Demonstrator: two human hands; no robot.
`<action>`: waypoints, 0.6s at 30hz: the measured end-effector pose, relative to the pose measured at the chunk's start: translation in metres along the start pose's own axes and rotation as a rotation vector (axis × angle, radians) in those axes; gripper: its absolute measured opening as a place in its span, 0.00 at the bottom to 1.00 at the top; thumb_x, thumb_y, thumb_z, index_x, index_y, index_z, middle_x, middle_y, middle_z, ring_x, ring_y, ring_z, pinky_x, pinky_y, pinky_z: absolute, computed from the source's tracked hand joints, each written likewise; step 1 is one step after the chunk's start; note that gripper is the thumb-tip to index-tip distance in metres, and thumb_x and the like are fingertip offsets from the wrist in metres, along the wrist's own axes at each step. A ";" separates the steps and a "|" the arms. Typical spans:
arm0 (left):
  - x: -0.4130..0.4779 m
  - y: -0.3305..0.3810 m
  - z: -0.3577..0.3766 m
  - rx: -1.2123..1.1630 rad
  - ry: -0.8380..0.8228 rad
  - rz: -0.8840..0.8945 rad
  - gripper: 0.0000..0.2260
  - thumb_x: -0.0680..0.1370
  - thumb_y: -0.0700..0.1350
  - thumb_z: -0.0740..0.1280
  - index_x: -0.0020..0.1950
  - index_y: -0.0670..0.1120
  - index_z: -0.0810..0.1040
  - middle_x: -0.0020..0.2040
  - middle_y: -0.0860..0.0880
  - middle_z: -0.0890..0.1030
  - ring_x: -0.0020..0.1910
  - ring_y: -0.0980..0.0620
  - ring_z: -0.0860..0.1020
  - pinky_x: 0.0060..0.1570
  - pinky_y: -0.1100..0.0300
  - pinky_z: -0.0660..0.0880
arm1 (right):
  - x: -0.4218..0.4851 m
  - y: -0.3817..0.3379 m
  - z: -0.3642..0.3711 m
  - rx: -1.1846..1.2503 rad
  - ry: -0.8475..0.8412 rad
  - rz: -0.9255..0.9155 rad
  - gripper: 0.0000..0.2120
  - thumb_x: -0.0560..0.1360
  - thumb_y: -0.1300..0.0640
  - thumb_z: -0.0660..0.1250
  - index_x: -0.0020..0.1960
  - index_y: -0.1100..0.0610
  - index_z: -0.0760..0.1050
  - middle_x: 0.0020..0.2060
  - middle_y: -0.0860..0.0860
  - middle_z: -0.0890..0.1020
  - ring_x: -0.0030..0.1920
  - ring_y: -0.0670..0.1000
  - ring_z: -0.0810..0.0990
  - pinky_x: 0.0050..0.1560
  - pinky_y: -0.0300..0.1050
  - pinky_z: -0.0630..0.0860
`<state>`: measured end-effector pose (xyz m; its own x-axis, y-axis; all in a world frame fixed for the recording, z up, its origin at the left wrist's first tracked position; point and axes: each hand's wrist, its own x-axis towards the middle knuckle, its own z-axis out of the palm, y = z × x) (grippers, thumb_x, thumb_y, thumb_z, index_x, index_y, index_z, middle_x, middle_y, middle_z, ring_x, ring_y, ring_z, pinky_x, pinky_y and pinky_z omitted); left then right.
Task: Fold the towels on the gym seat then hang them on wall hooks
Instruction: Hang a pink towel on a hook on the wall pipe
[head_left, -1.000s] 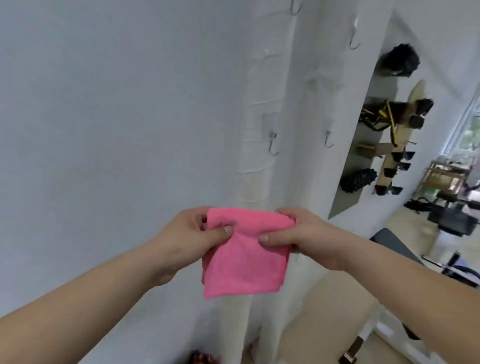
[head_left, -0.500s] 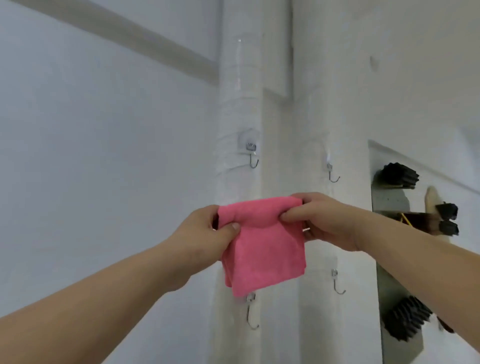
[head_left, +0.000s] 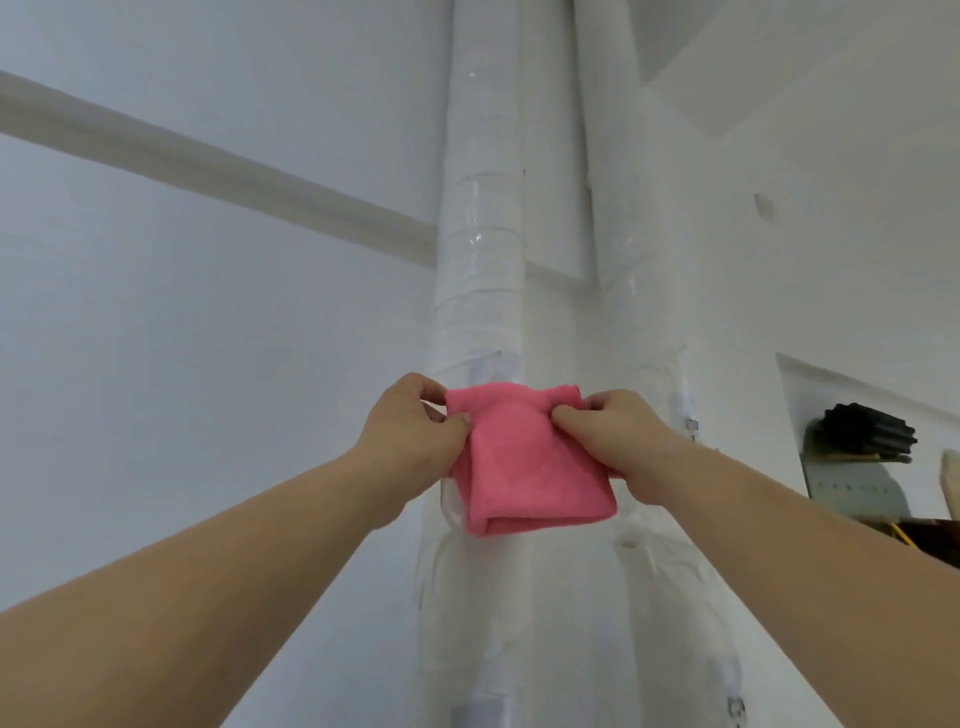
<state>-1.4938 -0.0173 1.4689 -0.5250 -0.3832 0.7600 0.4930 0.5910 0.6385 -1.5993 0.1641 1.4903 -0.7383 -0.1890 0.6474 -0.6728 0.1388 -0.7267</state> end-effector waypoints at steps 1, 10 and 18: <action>0.002 -0.003 0.004 -0.016 0.010 -0.010 0.09 0.78 0.43 0.71 0.55 0.47 0.75 0.44 0.43 0.85 0.44 0.42 0.86 0.48 0.46 0.84 | 0.003 0.006 0.004 0.002 0.014 0.027 0.10 0.76 0.55 0.72 0.45 0.62 0.81 0.37 0.55 0.81 0.35 0.52 0.78 0.37 0.43 0.74; 0.016 -0.004 0.010 0.669 0.068 0.807 0.15 0.77 0.39 0.66 0.60 0.54 0.81 0.59 0.52 0.77 0.54 0.48 0.74 0.52 0.51 0.77 | 0.023 0.023 0.021 -0.465 0.163 -0.748 0.13 0.72 0.61 0.68 0.51 0.45 0.76 0.50 0.46 0.73 0.48 0.49 0.78 0.45 0.46 0.77; 0.010 -0.005 -0.002 0.731 -0.113 0.727 0.15 0.77 0.48 0.58 0.46 0.49 0.85 0.41 0.53 0.83 0.41 0.52 0.79 0.44 0.52 0.77 | -0.006 -0.002 -0.005 -0.252 -0.260 -0.417 0.11 0.81 0.57 0.64 0.49 0.50 0.86 0.44 0.46 0.88 0.46 0.44 0.85 0.50 0.38 0.80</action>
<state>-1.5005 -0.0250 1.4741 -0.3496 0.2849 0.8925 0.1950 0.9539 -0.2281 -1.5935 0.1698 1.4890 -0.3925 -0.5071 0.7674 -0.9197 0.2235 -0.3228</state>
